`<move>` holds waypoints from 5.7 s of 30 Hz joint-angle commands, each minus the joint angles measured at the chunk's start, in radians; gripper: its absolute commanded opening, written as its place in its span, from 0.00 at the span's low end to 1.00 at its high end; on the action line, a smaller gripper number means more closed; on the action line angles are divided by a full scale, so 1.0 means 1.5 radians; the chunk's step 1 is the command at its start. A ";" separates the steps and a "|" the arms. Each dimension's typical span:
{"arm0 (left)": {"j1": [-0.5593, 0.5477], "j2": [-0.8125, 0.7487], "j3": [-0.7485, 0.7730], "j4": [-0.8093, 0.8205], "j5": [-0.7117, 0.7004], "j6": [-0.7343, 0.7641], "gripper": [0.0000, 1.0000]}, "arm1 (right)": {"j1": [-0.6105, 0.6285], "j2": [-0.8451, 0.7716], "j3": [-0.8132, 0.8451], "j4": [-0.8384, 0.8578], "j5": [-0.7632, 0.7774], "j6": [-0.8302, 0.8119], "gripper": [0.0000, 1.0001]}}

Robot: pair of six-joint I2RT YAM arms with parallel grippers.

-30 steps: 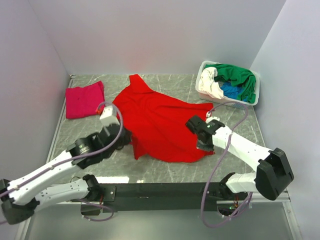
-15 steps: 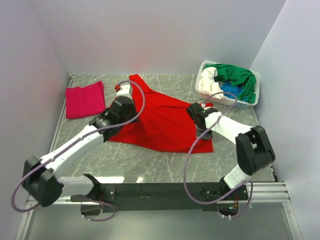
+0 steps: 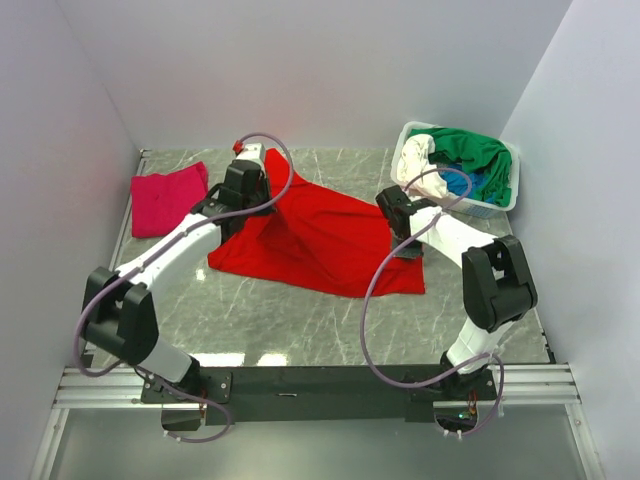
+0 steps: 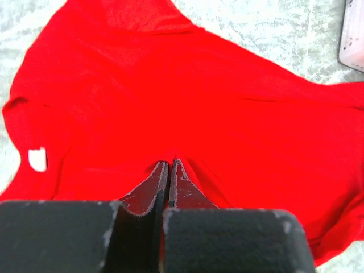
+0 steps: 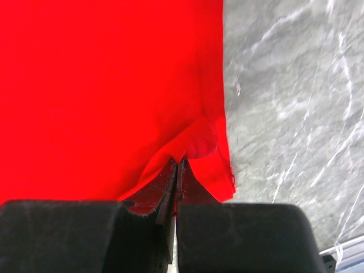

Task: Fold and stack the t-shirts
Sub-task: Fold the tshirt

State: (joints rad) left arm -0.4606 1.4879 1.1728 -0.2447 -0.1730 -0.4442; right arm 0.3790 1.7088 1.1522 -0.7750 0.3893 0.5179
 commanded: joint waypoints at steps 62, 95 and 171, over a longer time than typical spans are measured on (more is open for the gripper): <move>0.121 0.052 0.060 0.042 -0.085 -0.060 0.99 | -0.061 0.062 0.134 -0.033 0.041 -0.052 0.55; 0.199 -0.085 -0.297 0.044 -0.120 -0.125 0.64 | -0.068 -0.131 -0.205 0.110 -0.066 0.002 0.55; 0.196 -0.116 -0.269 -0.038 -0.205 -0.151 0.81 | -0.139 -0.110 -0.137 0.047 0.051 0.002 0.27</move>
State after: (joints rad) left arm -0.1596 1.3769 0.7479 -0.2871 -0.4248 -0.6537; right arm 0.1829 1.5520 0.8989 -0.6605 0.4061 0.5129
